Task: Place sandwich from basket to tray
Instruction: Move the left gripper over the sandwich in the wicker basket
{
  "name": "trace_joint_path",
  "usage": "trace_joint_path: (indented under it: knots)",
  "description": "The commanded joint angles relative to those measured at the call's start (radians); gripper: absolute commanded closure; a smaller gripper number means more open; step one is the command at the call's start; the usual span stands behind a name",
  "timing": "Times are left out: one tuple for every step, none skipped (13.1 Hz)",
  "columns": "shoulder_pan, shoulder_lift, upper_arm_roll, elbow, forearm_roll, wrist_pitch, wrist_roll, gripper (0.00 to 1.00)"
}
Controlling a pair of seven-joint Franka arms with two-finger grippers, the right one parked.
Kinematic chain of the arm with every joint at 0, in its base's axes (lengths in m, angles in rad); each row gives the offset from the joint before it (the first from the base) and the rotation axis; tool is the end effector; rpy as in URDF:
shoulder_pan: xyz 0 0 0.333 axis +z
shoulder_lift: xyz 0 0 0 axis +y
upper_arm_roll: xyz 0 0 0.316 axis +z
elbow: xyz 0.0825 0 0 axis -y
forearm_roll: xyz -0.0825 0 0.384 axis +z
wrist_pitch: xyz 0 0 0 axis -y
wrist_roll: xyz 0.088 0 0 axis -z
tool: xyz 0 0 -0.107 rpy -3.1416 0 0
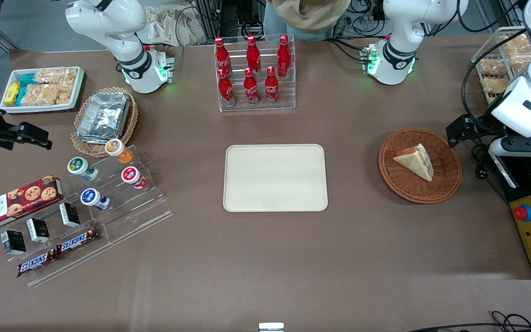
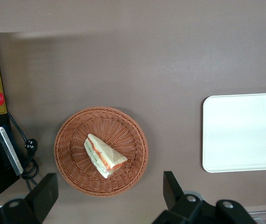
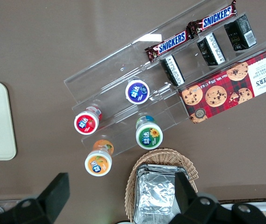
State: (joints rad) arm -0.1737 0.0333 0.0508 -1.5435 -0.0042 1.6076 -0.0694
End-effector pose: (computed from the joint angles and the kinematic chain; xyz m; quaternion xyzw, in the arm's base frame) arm 0.5643 -0.0707 0.6221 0.9995 -0.0267 0.0152 0.0027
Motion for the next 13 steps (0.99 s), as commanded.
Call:
trace_joint_path:
  knots:
    - [0.008, -0.022, -0.005, -0.016, -0.013, -0.005, -0.013, 0.0]
    - [0.008, -0.023, -0.005, -0.018, -0.019, -0.006, -0.018, 0.0]
    - [0.01, -0.023, -0.005, -0.02, -0.022, -0.008, -0.032, 0.0]
    - [0.01, -0.021, -0.005, -0.02, -0.017, -0.008, -0.043, 0.0]
    - [0.01, -0.016, -0.005, -0.015, -0.01, -0.008, -0.059, 0.0]
    - [0.013, -0.016, -0.002, -0.013, -0.011, -0.008, -0.084, 0.0]
    - [0.014, -0.01, 0.0, -0.013, -0.01, -0.008, -0.125, 0.0]
    - [0.016, -0.009, 0.001, -0.02, -0.004, -0.008, -0.189, 0.0]
    - [0.017, -0.015, 0.003, -0.023, -0.003, -0.014, -0.27, 0.0]
    - [0.019, -0.021, 0.015, -0.029, -0.003, -0.033, -0.376, 0.0]
    - [0.02, -0.038, 0.033, -0.035, -0.002, -0.04, -0.483, 0.0]
    - [0.022, -0.062, 0.037, -0.061, -0.002, -0.043, -0.55, 0.0]
    - [0.022, -0.106, 0.038, -0.11, 0.0, -0.049, -0.581, 0.0]
